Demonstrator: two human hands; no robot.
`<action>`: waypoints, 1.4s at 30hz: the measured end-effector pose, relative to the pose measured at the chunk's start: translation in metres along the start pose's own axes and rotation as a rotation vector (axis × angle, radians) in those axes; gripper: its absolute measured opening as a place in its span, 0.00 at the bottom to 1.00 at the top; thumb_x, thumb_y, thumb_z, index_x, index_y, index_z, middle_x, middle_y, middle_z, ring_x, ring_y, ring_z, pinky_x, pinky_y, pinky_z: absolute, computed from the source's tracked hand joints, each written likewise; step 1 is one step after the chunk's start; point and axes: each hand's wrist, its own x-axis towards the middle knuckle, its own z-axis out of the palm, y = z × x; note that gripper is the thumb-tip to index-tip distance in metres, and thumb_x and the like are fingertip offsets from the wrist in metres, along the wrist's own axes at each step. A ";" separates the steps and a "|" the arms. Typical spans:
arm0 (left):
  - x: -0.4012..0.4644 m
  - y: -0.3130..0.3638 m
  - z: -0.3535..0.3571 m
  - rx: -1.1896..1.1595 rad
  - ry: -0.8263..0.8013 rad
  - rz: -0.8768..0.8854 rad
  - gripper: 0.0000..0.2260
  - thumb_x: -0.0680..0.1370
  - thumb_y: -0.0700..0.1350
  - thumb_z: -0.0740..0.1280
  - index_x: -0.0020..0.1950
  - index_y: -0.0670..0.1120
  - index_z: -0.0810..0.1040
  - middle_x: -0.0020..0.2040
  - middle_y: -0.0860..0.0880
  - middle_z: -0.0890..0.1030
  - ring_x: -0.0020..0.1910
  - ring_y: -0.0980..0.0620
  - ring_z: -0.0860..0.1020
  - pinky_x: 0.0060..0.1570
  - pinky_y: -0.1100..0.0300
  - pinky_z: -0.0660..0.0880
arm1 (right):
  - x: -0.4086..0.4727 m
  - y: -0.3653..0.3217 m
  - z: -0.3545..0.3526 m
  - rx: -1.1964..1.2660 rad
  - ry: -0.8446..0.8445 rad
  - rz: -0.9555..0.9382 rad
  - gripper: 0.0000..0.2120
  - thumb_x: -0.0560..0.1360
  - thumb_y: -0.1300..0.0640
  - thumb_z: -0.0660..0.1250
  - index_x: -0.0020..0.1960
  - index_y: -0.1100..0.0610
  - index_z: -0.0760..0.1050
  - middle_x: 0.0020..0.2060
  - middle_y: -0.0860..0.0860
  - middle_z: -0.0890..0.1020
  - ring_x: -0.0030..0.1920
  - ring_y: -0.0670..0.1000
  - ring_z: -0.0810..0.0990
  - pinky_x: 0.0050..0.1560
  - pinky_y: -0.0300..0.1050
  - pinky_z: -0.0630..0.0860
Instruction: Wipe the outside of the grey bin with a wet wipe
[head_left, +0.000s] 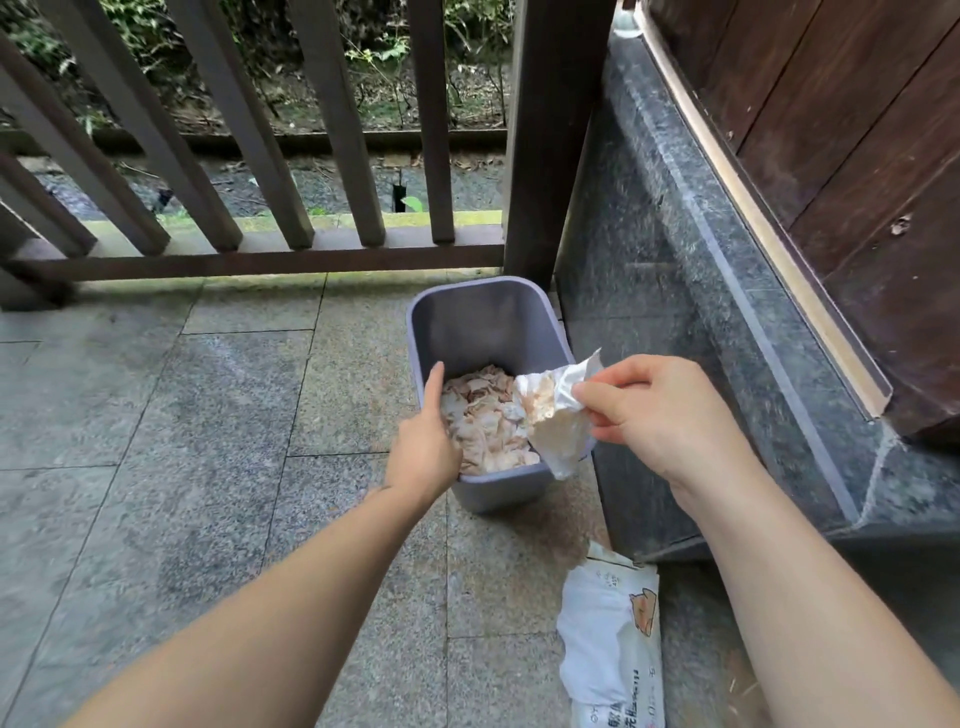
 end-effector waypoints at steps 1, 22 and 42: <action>0.001 0.001 -0.001 0.010 -0.001 0.007 0.45 0.77 0.33 0.61 0.81 0.65 0.42 0.41 0.41 0.81 0.37 0.42 0.81 0.39 0.43 0.83 | 0.001 0.001 0.002 0.006 -0.006 0.008 0.04 0.71 0.58 0.76 0.38 0.56 0.83 0.31 0.53 0.86 0.33 0.50 0.85 0.47 0.56 0.85; 0.038 -0.007 -0.012 0.108 -0.065 0.124 0.43 0.76 0.34 0.60 0.82 0.67 0.46 0.41 0.45 0.77 0.33 0.47 0.77 0.26 0.57 0.69 | 0.103 0.013 0.109 -0.709 -0.256 -0.136 0.12 0.71 0.58 0.65 0.36 0.64 0.83 0.34 0.59 0.86 0.39 0.60 0.86 0.45 0.54 0.84; -0.018 0.019 -0.054 0.306 -0.259 0.072 0.28 0.84 0.61 0.51 0.82 0.63 0.43 0.85 0.45 0.47 0.81 0.36 0.52 0.72 0.38 0.63 | 0.046 -0.016 0.066 -0.933 -0.449 0.006 0.23 0.80 0.48 0.62 0.74 0.50 0.66 0.68 0.56 0.76 0.67 0.60 0.75 0.62 0.52 0.74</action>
